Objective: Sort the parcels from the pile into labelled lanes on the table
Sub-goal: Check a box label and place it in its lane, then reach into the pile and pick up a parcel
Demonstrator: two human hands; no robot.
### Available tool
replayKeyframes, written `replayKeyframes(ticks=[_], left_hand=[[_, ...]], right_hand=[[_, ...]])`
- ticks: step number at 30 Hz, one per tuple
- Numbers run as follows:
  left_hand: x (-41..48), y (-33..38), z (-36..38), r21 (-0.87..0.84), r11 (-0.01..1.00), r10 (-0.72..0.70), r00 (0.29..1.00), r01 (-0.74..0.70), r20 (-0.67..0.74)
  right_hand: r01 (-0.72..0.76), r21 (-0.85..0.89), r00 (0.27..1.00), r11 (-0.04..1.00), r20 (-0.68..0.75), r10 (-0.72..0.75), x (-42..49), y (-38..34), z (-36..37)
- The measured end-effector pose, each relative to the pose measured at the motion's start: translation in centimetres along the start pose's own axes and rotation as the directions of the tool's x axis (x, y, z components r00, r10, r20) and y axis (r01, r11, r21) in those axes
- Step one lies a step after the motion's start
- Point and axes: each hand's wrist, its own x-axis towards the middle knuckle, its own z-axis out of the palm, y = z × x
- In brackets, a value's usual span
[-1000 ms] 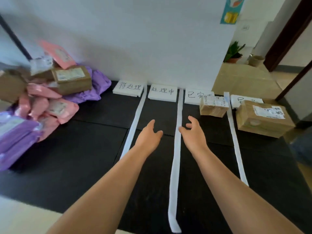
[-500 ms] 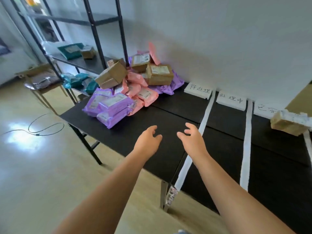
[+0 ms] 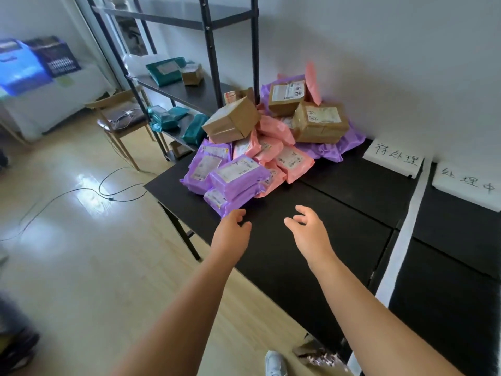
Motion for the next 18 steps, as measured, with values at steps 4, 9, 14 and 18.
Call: replayKeyframes(ticks=[4, 9, 14, 18], left_hand=[[4.2, -1.1, -0.8, -0.069, 0.995, -0.069, 0.996, 0.066, -0.047], [9.0, -1.8, -2.3, -0.142, 0.983, -0.124, 0.99, 0.114, -0.063], [14.7, -1.0, -4.2, -0.177, 0.982, -0.084, 0.993, 0.067, -0.089], [19.1, -0.7, -6.0, -0.064, 0.998, -0.01, 0.997, 0.005, -0.076]], right_hand=[[-0.008, -0.019, 0.999, 1.0, 0.053, 0.009, 3.4, -1.2, 2.7], [-0.044, -0.048, 0.994, 0.998, 0.094, 0.048, 5.8, -2.1, 5.4], [-0.073, -0.084, 0.996, 0.994, 0.054, 0.077, 8.4, -3.3, 7.9], [-0.116, -0.059, 0.993, 0.991, -0.01, 0.116, 10.0, -4.4, 10.4]])
